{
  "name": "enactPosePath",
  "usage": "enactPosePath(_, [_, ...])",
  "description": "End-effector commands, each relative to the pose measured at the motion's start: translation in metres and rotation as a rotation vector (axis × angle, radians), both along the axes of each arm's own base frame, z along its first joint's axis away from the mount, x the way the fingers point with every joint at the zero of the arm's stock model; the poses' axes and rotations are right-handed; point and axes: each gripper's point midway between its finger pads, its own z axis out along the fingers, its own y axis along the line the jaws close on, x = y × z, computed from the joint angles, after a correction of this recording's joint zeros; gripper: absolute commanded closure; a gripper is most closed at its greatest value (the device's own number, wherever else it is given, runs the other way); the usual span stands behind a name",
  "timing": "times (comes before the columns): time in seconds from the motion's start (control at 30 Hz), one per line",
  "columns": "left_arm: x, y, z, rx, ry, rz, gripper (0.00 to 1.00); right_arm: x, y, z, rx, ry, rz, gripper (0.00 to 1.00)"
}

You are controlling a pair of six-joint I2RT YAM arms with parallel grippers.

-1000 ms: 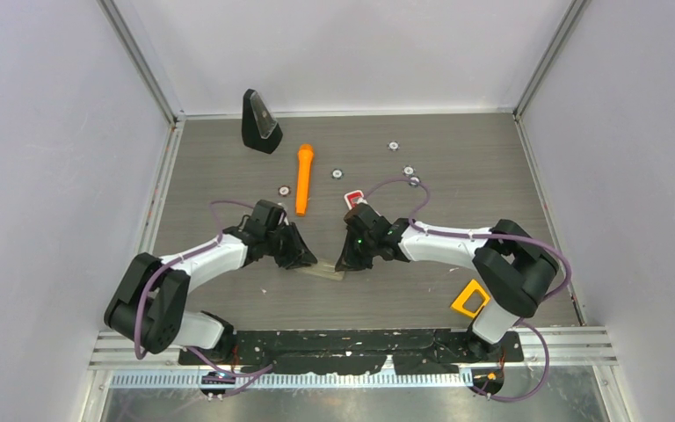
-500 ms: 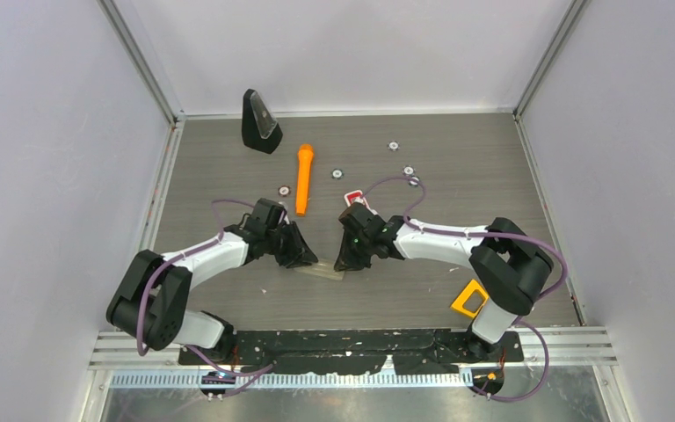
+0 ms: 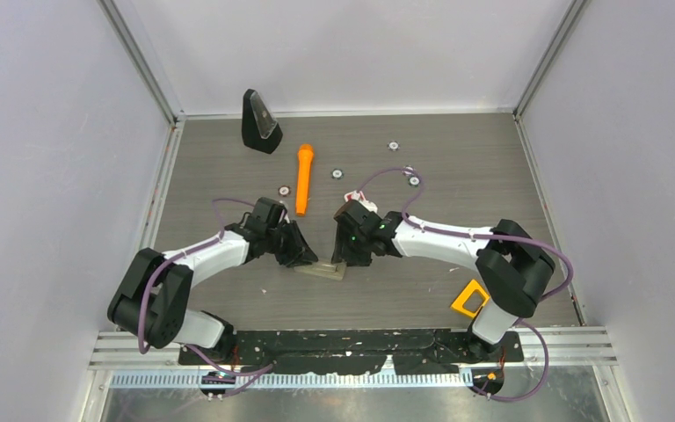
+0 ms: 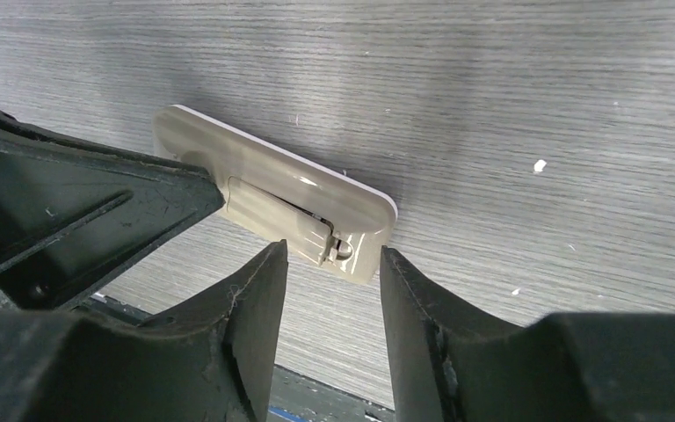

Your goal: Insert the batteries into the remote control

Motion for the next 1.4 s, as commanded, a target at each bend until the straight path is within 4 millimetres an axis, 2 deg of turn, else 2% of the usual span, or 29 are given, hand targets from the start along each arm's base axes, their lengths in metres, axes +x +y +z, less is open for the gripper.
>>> enactPosePath(0.0, [0.002,0.008,-0.009,0.059,0.002,-0.002,0.75,0.013,0.007,0.038,0.031,-0.120,0.026,0.53])
enactPosePath(0.1, [0.000,0.009,-0.011,0.067,0.009,-0.001,0.75,0.014,0.019,0.045,0.033,-0.158,0.092,0.63])
enactPosePath(0.27, [0.000,0.010,-0.012,0.072,0.011,0.000,0.76,0.012,0.032,0.043,0.001,-0.176,0.158,0.77])
enactPosePath(0.5, [0.001,0.009,-0.013,0.071,0.012,0.001,0.75,0.005,0.034,0.015,-0.063,-0.118,0.189,0.93])
enactPosePath(0.67, [0.002,0.009,-0.013,0.070,0.012,0.000,0.76,-0.001,0.026,-0.007,-0.132,-0.079,0.194,0.95])
enactPosePath(0.83, [0.000,0.009,-0.014,0.069,0.017,-0.001,0.76,0.002,0.022,-0.018,-0.184,-0.072,0.194,0.95])
enactPosePath(1.0, [0.002,0.008,-0.010,0.065,0.009,-0.002,0.76,0.000,0.023,-0.020,-0.186,-0.063,0.201,0.95])
enactPosePath(1.13, [0.009,0.006,0.007,0.053,-0.040,-0.010,0.73,0.006,0.028,0.001,-0.146,-0.131,0.205,0.94])
enactPosePath(1.23, [0.020,0.004,0.033,0.042,-0.112,-0.017,0.67,0.016,0.029,0.038,-0.083,-0.240,0.194,0.89])
enactPosePath(1.33, [0.028,0.010,0.061,0.054,-0.185,-0.016,0.60,0.026,0.025,0.077,-0.045,-0.365,0.214,0.79])
enactPosePath(1.37, [0.033,0.013,0.073,0.062,-0.221,-0.015,0.58,0.026,0.023,0.079,-0.044,-0.379,0.228,0.76])
